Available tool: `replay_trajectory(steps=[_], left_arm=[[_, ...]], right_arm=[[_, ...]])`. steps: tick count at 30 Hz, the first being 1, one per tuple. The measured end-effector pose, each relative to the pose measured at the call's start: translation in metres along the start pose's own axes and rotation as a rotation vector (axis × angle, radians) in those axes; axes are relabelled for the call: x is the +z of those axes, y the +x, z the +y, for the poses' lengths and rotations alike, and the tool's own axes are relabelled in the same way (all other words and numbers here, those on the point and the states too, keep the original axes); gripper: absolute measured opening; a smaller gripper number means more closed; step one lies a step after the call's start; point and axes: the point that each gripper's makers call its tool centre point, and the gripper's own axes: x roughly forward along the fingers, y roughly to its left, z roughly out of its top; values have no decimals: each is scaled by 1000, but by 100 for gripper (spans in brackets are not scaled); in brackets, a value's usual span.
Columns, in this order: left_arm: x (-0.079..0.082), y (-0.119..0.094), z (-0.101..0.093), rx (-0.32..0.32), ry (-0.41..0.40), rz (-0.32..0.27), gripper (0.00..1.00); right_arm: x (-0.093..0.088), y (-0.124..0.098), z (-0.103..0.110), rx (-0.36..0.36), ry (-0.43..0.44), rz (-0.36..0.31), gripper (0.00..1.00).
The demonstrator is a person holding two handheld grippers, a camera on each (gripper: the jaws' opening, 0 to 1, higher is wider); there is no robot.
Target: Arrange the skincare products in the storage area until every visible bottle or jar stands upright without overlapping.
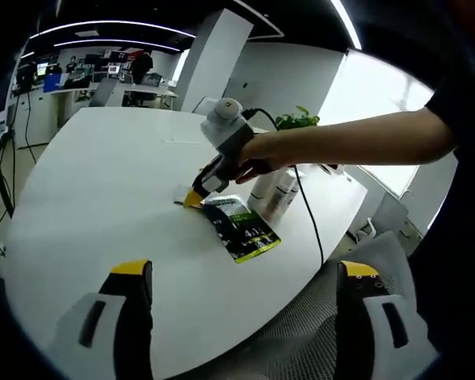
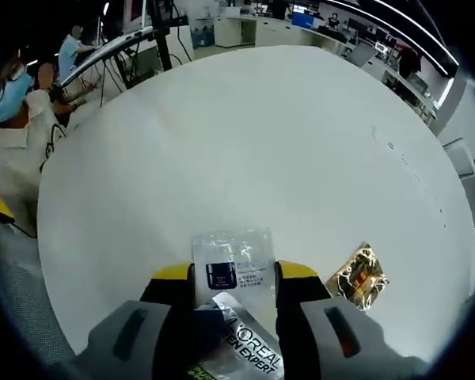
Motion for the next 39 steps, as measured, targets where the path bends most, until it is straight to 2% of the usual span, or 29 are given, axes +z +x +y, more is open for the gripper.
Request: replay_trajectory(steps=[10,19,22,25,27,31,39], left_arm=[[2,-1,2,14,-9,-11,93],[4,-1,2,18,-14,-17,93],[4,-1,3,25,-8,-18,93],[5,-2,4,30,-9,-22,92],[7,-2,5,38,-7,-30,91],[9,-4,7,51,-8,-41,89],[11,-6,7,69,7,-53,83]], right_arm=[[14,-11,3,8,100,-81,39],[18,-20,6,9,129,-113,38],[24,-25,10,19,167,-145,38],[29,-37,19,28,182,-175,38],[32,-34,22,37,194,-195,38],[41,-50,32,52,200,-234,38],[48,-73,49,59,191,-285,38]])
